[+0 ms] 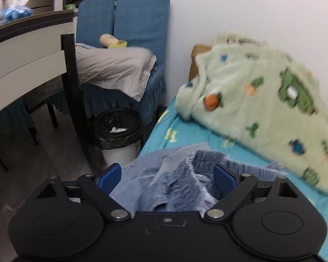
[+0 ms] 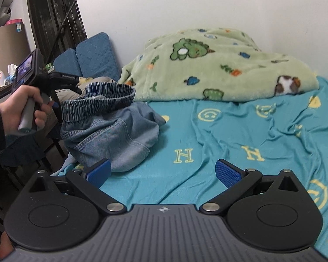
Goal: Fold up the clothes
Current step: 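Lower the left gripper onto the jeans waistband and close on it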
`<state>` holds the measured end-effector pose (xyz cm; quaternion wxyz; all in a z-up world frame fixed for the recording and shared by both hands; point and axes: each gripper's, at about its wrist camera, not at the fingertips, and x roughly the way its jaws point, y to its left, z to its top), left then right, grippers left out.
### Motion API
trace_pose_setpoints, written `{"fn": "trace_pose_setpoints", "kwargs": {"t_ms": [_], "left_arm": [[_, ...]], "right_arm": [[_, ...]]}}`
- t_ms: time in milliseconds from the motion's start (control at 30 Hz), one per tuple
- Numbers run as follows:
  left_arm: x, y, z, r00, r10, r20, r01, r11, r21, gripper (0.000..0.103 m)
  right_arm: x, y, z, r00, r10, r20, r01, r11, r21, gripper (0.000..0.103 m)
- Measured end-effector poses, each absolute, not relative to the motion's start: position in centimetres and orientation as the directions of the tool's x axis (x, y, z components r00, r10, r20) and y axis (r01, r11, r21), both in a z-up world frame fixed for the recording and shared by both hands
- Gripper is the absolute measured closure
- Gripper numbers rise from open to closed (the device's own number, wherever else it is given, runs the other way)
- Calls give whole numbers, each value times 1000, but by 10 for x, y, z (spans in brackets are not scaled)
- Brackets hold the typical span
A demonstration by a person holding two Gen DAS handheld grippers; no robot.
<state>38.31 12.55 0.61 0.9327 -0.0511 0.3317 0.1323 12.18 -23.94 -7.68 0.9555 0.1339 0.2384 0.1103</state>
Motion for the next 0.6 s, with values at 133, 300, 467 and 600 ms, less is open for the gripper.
{"fn": "trace_pose_setpoints", "kwargs": {"t_ms": [133, 300, 467, 600], "left_arm": [[399, 130, -5, 721, 223, -656, -288, 958, 10, 22], [407, 134, -18, 721, 181, -669, -273, 961, -34, 51], [389, 121, -11, 721, 163, -673, -252, 967, -36, 93], [340, 99, 10, 780, 193, -596, -230, 973, 13, 96]], "right_arm": [[127, -242, -84, 845, 290, -450, -142, 932, 334, 0], [131, -241, -88, 837, 304, -456, -150, 927, 343, 0], [133, -236, -91, 826, 320, -463, -170, 926, 337, 0], [131, -232, -88, 835, 325, -443, -195, 929, 314, 0]]}}
